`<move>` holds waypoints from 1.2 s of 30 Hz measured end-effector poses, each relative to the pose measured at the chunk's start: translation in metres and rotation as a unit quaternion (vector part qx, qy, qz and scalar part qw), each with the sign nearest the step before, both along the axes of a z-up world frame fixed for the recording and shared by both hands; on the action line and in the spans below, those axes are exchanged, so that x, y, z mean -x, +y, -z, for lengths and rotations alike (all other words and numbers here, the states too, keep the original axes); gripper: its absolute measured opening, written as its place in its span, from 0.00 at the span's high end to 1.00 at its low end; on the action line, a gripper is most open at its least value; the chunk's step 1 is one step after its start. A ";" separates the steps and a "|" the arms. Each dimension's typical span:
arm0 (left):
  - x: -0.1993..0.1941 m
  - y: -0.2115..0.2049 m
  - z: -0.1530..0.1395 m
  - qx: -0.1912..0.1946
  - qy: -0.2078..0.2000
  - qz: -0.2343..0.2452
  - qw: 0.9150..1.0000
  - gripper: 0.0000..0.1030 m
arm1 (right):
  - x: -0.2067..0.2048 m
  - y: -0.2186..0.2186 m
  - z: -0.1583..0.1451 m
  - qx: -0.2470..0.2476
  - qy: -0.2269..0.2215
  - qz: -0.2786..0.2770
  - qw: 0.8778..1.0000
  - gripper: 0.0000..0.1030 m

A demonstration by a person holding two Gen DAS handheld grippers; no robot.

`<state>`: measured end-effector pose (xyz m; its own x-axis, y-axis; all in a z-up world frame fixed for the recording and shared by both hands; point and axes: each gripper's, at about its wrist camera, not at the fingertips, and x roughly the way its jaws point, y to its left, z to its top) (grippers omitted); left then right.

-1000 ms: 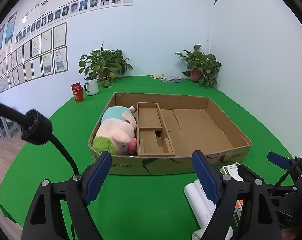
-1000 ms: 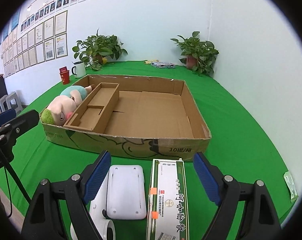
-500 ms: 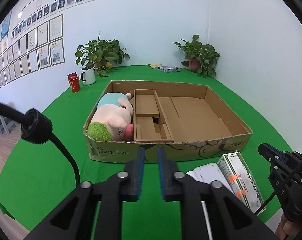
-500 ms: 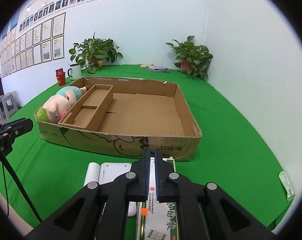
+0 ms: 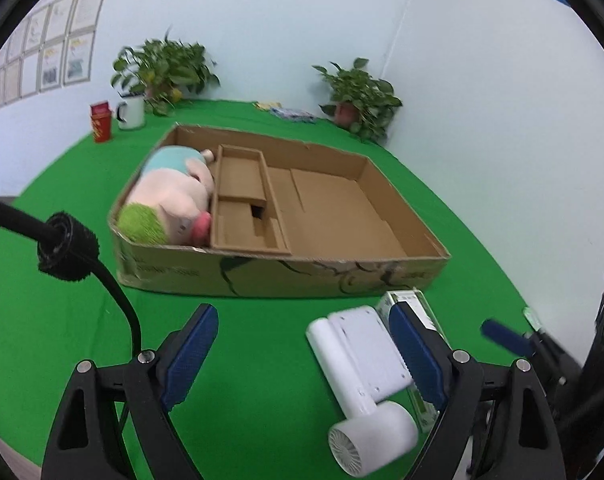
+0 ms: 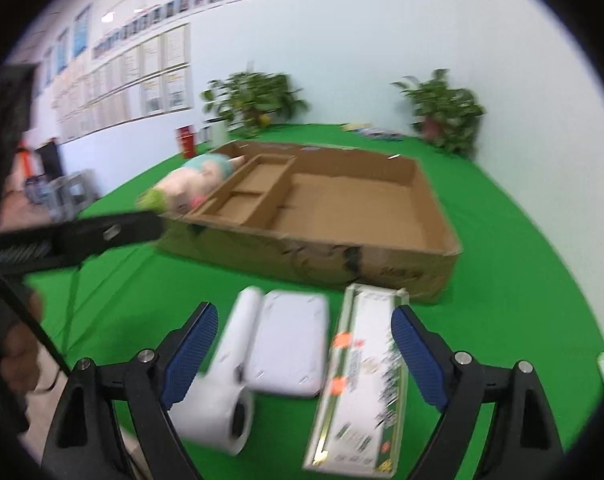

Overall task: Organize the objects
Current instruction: 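Move both grippers toward the white hair dryer and devices on the table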

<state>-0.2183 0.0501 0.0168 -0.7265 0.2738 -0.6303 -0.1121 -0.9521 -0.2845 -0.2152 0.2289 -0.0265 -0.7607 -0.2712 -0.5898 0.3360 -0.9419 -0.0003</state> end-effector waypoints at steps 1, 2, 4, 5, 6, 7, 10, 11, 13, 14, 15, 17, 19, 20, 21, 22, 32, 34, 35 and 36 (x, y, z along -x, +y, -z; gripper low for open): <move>0.002 -0.001 0.006 -0.012 -0.015 0.011 1.000 0.15 | -0.007 -0.001 0.003 0.003 -0.007 -0.017 1.000 0.14; 0.005 -0.001 0.011 -0.023 -0.027 0.018 0.999 0.15 | -0.014 -0.003 0.008 0.005 -0.016 -0.034 0.999 0.14; 0.011 -0.003 0.025 -0.050 -0.059 0.027 0.997 0.15 | -0.026 -0.013 0.020 0.006 -0.038 -0.068 0.997 0.14; 0.015 -0.003 0.031 -0.061 -0.071 0.032 0.995 0.15 | -0.029 -0.017 0.024 0.004 -0.040 -0.071 0.997 0.14; 0.017 -0.003 0.037 -0.070 -0.078 0.037 0.994 0.15 | -0.032 -0.021 0.029 0.003 -0.044 -0.072 0.996 0.14; 0.020 -0.002 0.043 -0.080 -0.085 0.043 0.992 0.15 | -0.033 -0.024 0.032 0.003 -0.051 -0.074 0.996 0.14; 0.026 0.005 0.054 -0.076 -0.094 0.054 0.991 0.17 | -0.035 -0.031 0.036 0.003 -0.060 -0.076 0.995 0.16; 0.028 0.008 0.057 -0.076 -0.097 0.063 0.990 0.17 | -0.035 -0.032 0.036 0.001 -0.061 -0.076 0.995 0.17; 0.034 0.013 0.063 -0.088 -0.104 0.082 0.987 0.17 | -0.034 -0.035 0.038 -0.002 -0.067 -0.076 0.995 0.22; 0.036 0.014 0.065 -0.094 -0.109 0.088 0.986 0.17 | -0.033 -0.037 0.040 -0.004 -0.070 -0.073 0.995 0.31; 0.041 0.014 0.069 -0.102 -0.114 0.095 0.984 0.17 | -0.031 -0.038 0.042 -0.005 -0.074 -0.068 0.995 0.41; 0.044 0.013 0.073 -0.108 -0.122 0.088 0.983 0.17 | -0.028 -0.039 0.043 0.008 -0.084 -0.070 0.994 0.43; 0.046 0.009 0.075 -0.117 -0.124 0.085 0.982 0.17 | -0.030 -0.042 0.042 0.003 -0.080 -0.072 0.994 0.47; 0.047 0.008 0.077 -0.119 -0.125 0.084 0.981 0.17 | -0.031 -0.044 0.042 -0.002 -0.077 -0.074 0.994 0.47; 0.047 0.007 0.077 -0.118 -0.126 0.086 0.981 0.17 | -0.032 -0.045 0.042 -0.005 -0.076 -0.073 0.994 0.47; 0.049 0.008 0.078 -0.115 -0.127 0.090 0.981 0.17 | -0.031 -0.046 0.042 -0.003 -0.078 -0.072 0.994 0.47; 0.075 0.013 0.106 -0.152 -0.185 0.108 0.965 0.30 | -0.017 -0.053 0.042 0.022 -0.109 -0.059 0.992 0.46; 0.078 0.016 0.104 -0.152 -0.186 0.115 0.964 0.30 | -0.013 -0.056 0.042 0.018 -0.111 -0.058 0.992 0.46; 0.080 0.017 0.104 -0.151 -0.186 0.117 0.964 0.30 | -0.012 -0.057 0.042 0.019 -0.113 -0.057 0.992 0.46; 0.082 0.018 0.104 -0.148 -0.186 0.118 0.964 0.30 | -0.011 -0.057 0.042 0.021 -0.114 -0.057 0.992 0.46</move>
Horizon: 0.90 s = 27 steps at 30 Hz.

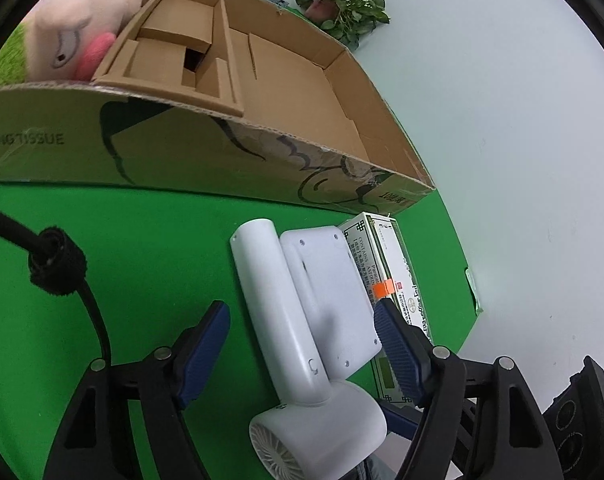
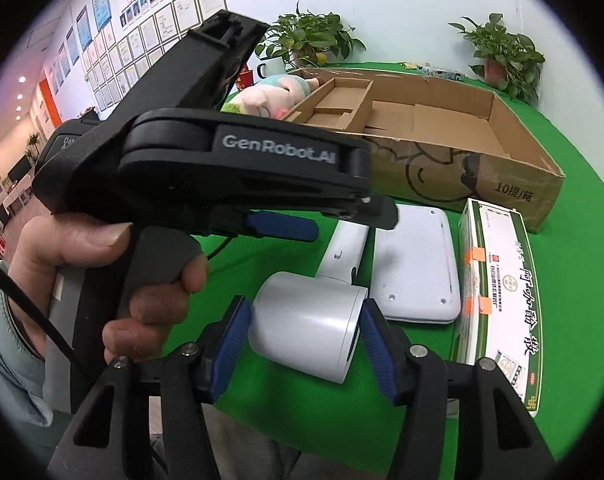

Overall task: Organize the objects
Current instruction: 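Move both grippers toward the white hair dryer and devices on the table, then close the left gripper on the white hair dryer handle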

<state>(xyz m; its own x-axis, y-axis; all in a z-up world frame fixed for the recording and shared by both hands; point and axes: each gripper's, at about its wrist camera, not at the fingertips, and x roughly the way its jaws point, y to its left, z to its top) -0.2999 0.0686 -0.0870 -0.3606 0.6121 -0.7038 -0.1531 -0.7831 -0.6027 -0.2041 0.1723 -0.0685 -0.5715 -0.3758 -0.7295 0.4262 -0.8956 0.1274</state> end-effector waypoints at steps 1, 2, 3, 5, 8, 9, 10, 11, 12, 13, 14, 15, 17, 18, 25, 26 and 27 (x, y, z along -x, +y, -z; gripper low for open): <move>0.002 0.001 0.001 0.003 -0.002 0.002 1.000 0.30 | 0.000 0.000 0.000 0.000 0.000 -0.001 1.000 0.46; 0.004 0.002 0.001 0.004 -0.005 0.002 1.000 0.30 | 0.000 0.000 0.000 0.000 0.001 -0.003 1.000 0.46; 0.006 0.003 0.003 0.006 -0.008 0.002 1.000 0.30 | -0.001 0.001 0.000 0.000 0.003 -0.005 1.000 0.47; 0.010 0.004 0.008 0.012 -0.020 0.001 1.000 0.30 | -0.004 0.003 0.001 0.000 0.007 -0.005 1.000 0.47; 0.014 0.004 0.011 0.014 -0.021 0.001 1.000 0.32 | -0.015 0.005 0.002 -0.005 0.022 -0.001 1.000 0.48; 0.015 0.004 0.011 0.015 -0.022 0.001 1.000 0.33 | -0.017 0.005 0.002 -0.007 0.026 -0.005 1.000 0.48; 0.017 0.004 0.011 0.017 -0.022 0.000 1.000 0.34 | -0.019 0.006 0.002 -0.007 0.027 -0.007 1.000 0.48; 0.017 0.004 0.011 0.019 -0.022 0.000 1.000 0.35 | -0.021 0.006 0.003 -0.007 0.028 -0.008 1.000 0.48; 0.017 0.003 0.012 0.021 -0.021 -0.001 1.000 0.38 | -0.022 0.006 0.003 -0.008 0.029 -0.009 1.000 0.48; 0.018 0.004 0.012 0.027 -0.021 -0.001 0.999 0.40 | -0.021 0.006 0.003 -0.008 0.029 -0.009 1.000 0.48; 0.019 0.004 0.012 0.030 -0.021 -0.001 0.999 0.45 | -0.021 0.006 0.003 -0.006 0.029 -0.009 1.000 0.48; 0.020 0.004 0.013 0.030 -0.022 -0.001 0.999 0.50 | -0.021 0.007 0.002 -0.005 0.028 -0.009 1.000 0.48; 0.022 0.004 0.016 0.025 -0.030 -0.001 0.999 0.60 | -0.019 0.007 0.002 -0.002 0.026 -0.009 1.000 0.48; 0.022 0.004 0.016 0.028 -0.029 -0.004 0.999 0.65 | -0.018 0.008 0.001 -0.002 0.026 -0.008 1.000 0.48; 0.014 0.000 0.009 0.024 -0.020 -0.013 0.999 0.67 | -0.019 0.006 0.002 -0.008 0.030 -0.006 1.000 0.48; 0.012 0.000 0.007 0.024 -0.017 -0.016 0.999 0.68 | -0.020 0.005 0.002 -0.009 0.031 -0.005 0.999 0.48; 0.011 0.000 0.004 0.024 -0.014 -0.017 0.999 0.69 | -0.020 0.005 0.002 -0.009 0.031 -0.004 0.999 0.48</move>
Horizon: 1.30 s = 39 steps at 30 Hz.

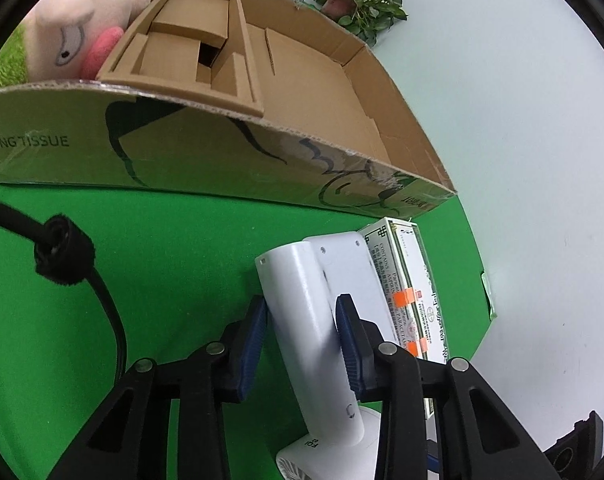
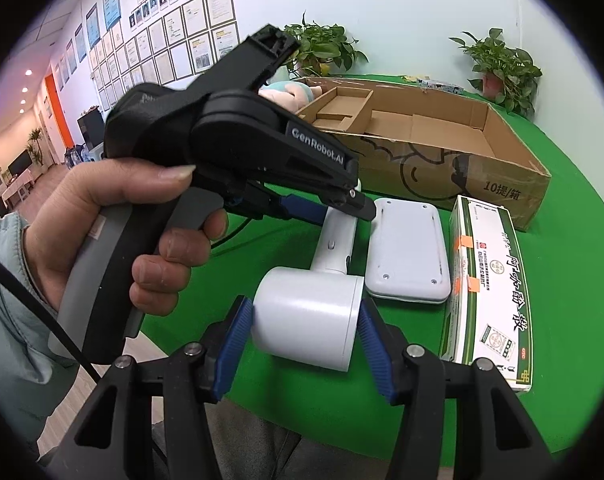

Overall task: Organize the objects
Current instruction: 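Close the left gripper on the white hair dryer handle, then lift the hair dryer with the left gripper and carry it over the box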

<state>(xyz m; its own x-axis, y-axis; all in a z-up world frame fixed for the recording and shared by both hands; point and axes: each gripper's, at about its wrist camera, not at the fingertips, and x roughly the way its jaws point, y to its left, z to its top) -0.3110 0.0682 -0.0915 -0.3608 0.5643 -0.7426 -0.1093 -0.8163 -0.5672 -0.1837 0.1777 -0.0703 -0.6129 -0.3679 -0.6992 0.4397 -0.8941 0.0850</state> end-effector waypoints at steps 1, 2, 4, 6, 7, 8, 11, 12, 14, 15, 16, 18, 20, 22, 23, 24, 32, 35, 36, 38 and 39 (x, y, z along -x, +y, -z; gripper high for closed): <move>-0.002 0.000 -0.003 0.000 0.004 -0.002 1.000 0.69 | -0.001 0.000 0.001 0.001 0.000 0.001 1.000 0.49; -0.003 0.000 -0.006 -0.001 0.007 -0.002 1.000 0.71 | -0.001 0.000 0.000 0.005 0.000 0.002 1.000 0.52; -0.004 0.002 -0.012 -0.002 0.018 0.000 1.000 0.73 | -0.001 0.001 -0.002 0.012 0.007 0.006 1.000 0.65; -0.004 0.003 -0.018 0.006 0.026 -0.002 1.000 0.74 | 0.002 -0.001 -0.002 0.010 0.010 0.006 1.000 0.66; -0.003 0.005 -0.020 0.012 0.030 -0.005 0.999 0.74 | 0.003 -0.001 -0.002 0.010 0.011 0.006 1.000 0.66; -0.006 0.002 -0.021 0.014 0.030 -0.006 0.999 0.74 | 0.005 -0.002 -0.001 0.012 0.009 0.008 1.000 0.66; -0.007 0.000 -0.024 0.014 0.028 -0.011 0.999 0.75 | 0.011 -0.002 0.000 0.020 0.000 0.012 1.000 0.63; -0.007 0.001 -0.025 0.017 0.028 -0.013 0.999 0.75 | 0.011 -0.001 0.001 0.024 -0.003 0.013 1.000 0.61; -0.005 0.000 -0.026 0.014 0.024 -0.017 0.999 0.75 | 0.014 0.002 0.002 0.030 -0.011 0.014 0.999 0.53; -0.005 -0.002 -0.026 0.012 0.022 -0.020 0.999 0.75 | 0.016 0.003 0.003 0.033 -0.016 0.016 0.999 0.49; -0.005 -0.006 -0.026 0.013 0.020 -0.023 0.999 0.75 | 0.017 0.004 0.004 0.036 -0.019 0.017 0.999 0.48; -0.004 -0.007 -0.023 0.009 0.016 -0.029 0.999 0.75 | 0.019 0.005 0.005 0.044 -0.024 0.018 0.999 0.46; -0.003 -0.011 -0.021 0.005 0.011 -0.033 0.999 0.75 | 0.021 0.005 0.007 0.051 -0.029 0.016 0.998 0.45; -0.003 -0.013 -0.019 0.002 0.004 -0.035 0.999 0.75 | 0.022 0.003 0.008 0.057 -0.034 0.015 0.998 0.43; -0.002 -0.014 -0.018 0.002 0.002 -0.036 0.999 0.75 | 0.022 0.001 0.009 0.058 -0.035 0.015 0.998 0.41; -0.002 -0.013 -0.016 0.001 0.000 -0.037 0.999 0.75 | 0.023 -0.001 0.010 0.059 -0.036 0.013 0.998 0.40; -0.004 -0.014 -0.016 -0.002 -0.003 -0.039 0.999 0.75 | 0.026 -0.009 0.016 0.048 -0.043 0.008 0.998 0.39; -0.003 -0.016 -0.016 -0.006 -0.003 -0.038 0.999 0.75 | 0.023 -0.011 0.017 0.042 -0.040 0.007 0.998 0.39; -0.004 -0.015 -0.017 -0.006 -0.002 -0.038 0.999 0.75 | 0.022 -0.012 0.017 0.039 -0.036 0.006 0.999 0.39; -0.004 -0.015 -0.018 -0.007 -0.001 -0.037 0.999 0.75 | 0.021 -0.013 0.017 0.032 -0.030 0.005 0.999 0.39; -0.004 -0.015 -0.019 -0.007 0.001 -0.036 0.999 0.75 | 0.020 -0.014 0.017 0.027 -0.027 0.005 0.999 0.40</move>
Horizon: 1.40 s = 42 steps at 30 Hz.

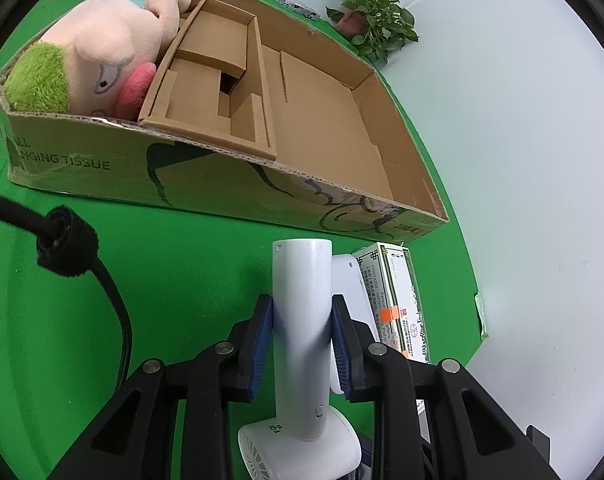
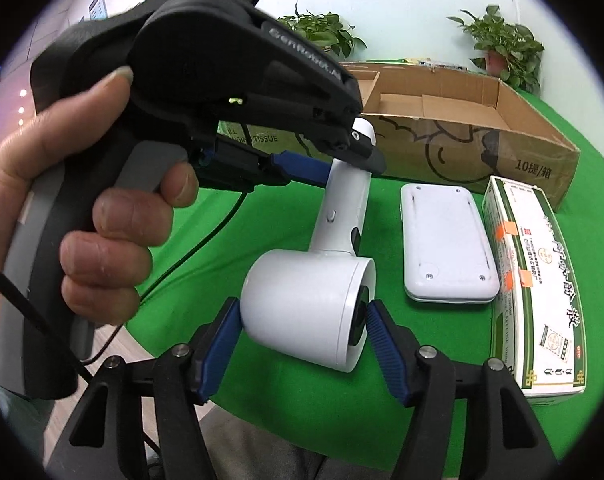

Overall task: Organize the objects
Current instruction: 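Lift the hair dryer with the left gripper and carry it over the box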

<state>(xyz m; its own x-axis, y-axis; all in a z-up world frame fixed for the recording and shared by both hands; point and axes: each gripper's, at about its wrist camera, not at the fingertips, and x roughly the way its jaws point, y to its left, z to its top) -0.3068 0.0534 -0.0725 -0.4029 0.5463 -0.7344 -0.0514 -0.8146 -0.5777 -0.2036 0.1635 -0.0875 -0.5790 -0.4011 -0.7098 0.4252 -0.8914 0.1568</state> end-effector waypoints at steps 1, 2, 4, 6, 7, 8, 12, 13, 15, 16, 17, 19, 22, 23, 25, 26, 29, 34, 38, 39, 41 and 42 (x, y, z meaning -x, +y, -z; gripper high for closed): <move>0.000 0.000 -0.003 0.001 0.002 0.001 1.000 0.75 | -0.001 -0.001 0.000 -0.003 0.003 0.000 1.000 0.40; -0.001 0.001 -0.004 0.003 0.004 0.002 1.000 0.75 | -0.003 -0.002 0.000 -0.006 0.005 0.000 1.000 0.41; 0.000 0.002 -0.008 0.005 0.008 0.006 1.000 0.75 | -0.003 -0.003 -0.001 -0.014 0.008 0.002 1.000 0.41; 0.000 0.003 -0.012 0.008 0.011 0.007 1.000 0.75 | -0.003 -0.003 -0.004 -0.011 0.007 0.005 1.000 0.42; 0.000 0.003 -0.015 0.007 0.014 0.006 1.000 0.75 | -0.003 -0.003 -0.006 -0.008 0.009 0.007 1.000 0.42; 0.000 0.002 -0.019 0.006 0.017 0.006 1.000 0.75 | -0.003 -0.002 -0.008 -0.006 0.011 0.008 1.000 0.42; 0.000 0.004 -0.036 0.011 0.036 0.010 0.999 0.75 | -0.002 0.000 -0.017 0.003 0.027 0.013 1.000 0.42; 0.000 0.005 -0.040 0.015 0.041 0.012 0.999 0.75 | -0.001 0.000 -0.019 0.004 0.031 0.013 0.999 0.42; 0.000 0.008 -0.048 0.022 0.051 0.014 0.998 0.75 | 0.001 0.002 -0.021 0.009 0.036 0.016 0.999 0.42; 0.001 0.010 -0.052 0.026 0.056 0.014 0.998 0.75 | 0.002 0.002 -0.022 0.010 0.039 0.016 0.999 0.42; 0.001 0.012 -0.056 0.029 0.060 0.014 0.998 0.75 | 0.003 0.003 -0.023 0.011 0.042 0.016 0.999 0.42; 0.003 0.015 -0.064 0.033 0.069 0.012 0.997 0.75 | 0.007 0.005 -0.028 0.014 0.048 0.016 0.999 0.42; 0.006 0.019 -0.079 0.040 0.084 0.012 0.996 0.75 | 0.014 0.008 -0.034 0.018 0.056 0.015 0.998 0.42; 0.007 0.020 -0.083 0.044 0.090 0.012 0.995 0.75 | 0.017 0.008 -0.038 0.019 0.059 0.015 0.998 0.42; 0.010 0.022 -0.095 0.050 0.105 0.011 0.993 0.75 | 0.022 0.009 -0.043 0.020 0.066 0.014 0.998 0.42; 0.012 0.023 -0.099 0.054 0.110 0.010 0.992 0.75 | 0.026 0.009 -0.045 0.022 0.069 0.013 0.997 0.42; 0.017 0.024 -0.114 0.057 0.123 0.008 0.991 0.75 | 0.036 0.009 -0.053 0.028 0.082 0.014 0.996 0.42; 0.029 0.029 -0.137 0.062 0.137 0.011 0.989 0.75 | 0.047 0.012 -0.062 0.032 0.095 0.012 0.995 0.42; 0.037 0.037 -0.150 0.064 0.151 0.014 0.986 0.75 | 0.055 0.017 -0.068 0.033 0.104 0.016 0.994 0.42; 0.041 0.038 -0.154 0.064 0.154 0.014 0.986 0.75 | 0.057 0.018 -0.070 0.033 0.107 0.017 0.994 0.42; 0.050 0.042 -0.162 0.066 0.161 0.017 0.985 0.75 | 0.062 0.021 -0.074 0.033 0.113 0.019 0.993 0.42; 0.054 0.043 -0.166 0.067 0.165 0.019 0.984 0.75 | 0.067 0.023 -0.078 0.035 0.115 0.019 0.993 0.42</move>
<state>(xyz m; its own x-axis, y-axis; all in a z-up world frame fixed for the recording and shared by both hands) -0.3609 0.0968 0.0939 -0.6123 0.4734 -0.6332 -0.2501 -0.8757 -0.4129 -0.2704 0.1865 -0.0099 -0.7380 -0.4195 -0.5286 0.4233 -0.8978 0.1215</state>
